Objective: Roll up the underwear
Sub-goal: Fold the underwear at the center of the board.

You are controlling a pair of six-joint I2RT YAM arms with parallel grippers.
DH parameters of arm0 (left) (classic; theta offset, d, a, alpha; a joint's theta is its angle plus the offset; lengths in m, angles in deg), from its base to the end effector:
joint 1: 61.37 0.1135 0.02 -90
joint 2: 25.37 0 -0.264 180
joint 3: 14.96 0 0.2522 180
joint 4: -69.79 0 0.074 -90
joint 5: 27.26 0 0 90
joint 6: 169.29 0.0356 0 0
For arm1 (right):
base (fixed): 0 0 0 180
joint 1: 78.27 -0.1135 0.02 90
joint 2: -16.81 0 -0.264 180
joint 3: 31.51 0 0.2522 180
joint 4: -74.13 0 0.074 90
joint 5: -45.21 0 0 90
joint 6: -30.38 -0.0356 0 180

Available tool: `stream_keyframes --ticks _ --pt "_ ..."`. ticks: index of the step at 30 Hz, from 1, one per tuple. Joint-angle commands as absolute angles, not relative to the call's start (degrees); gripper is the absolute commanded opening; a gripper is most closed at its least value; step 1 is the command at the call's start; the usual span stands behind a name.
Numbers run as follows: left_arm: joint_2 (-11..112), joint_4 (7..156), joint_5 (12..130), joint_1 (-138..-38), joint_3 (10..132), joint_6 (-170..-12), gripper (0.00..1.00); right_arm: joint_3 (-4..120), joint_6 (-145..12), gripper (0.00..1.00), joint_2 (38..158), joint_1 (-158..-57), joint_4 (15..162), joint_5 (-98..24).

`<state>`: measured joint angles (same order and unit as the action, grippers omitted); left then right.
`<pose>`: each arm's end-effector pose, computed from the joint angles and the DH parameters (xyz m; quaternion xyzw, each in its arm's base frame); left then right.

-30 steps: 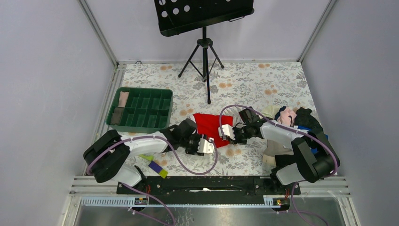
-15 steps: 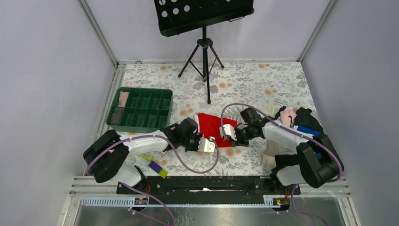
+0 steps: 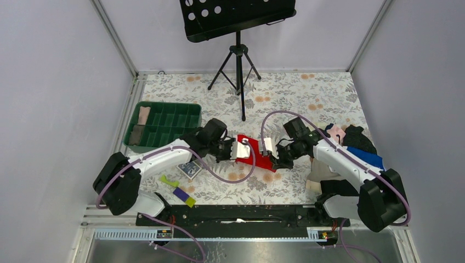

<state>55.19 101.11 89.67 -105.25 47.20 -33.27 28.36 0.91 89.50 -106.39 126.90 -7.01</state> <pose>0.1938 -0.2087 0.2137 0.7018 0.5895 -0.2123 0.3389 0.1922 0.1274 0.2166 -0.6951 0.6137 0.2480 0.2804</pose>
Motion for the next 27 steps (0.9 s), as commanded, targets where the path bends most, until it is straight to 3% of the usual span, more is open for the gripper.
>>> stream_keyframes --ticks 1,14,20,27 --pt "57.62 104.64 94.30 -103.73 52.08 -29.12 0.00 32.56 -0.23 0.00 90.39 -105.87 134.56 -4.02" --pt "72.64 104.01 92.30 -99.58 66.00 -22.82 0.00 45.86 1.88 0.00 107.06 -92.49 142.28 2.34" --pt "80.03 97.51 88.15 -98.76 71.33 -24.46 0.03 50.94 2.52 0.00 115.78 -89.51 143.97 2.75" --pt "85.41 99.82 87.75 -98.29 77.05 -23.66 0.09 55.68 0.23 0.00 124.86 -87.65 144.17 3.00"
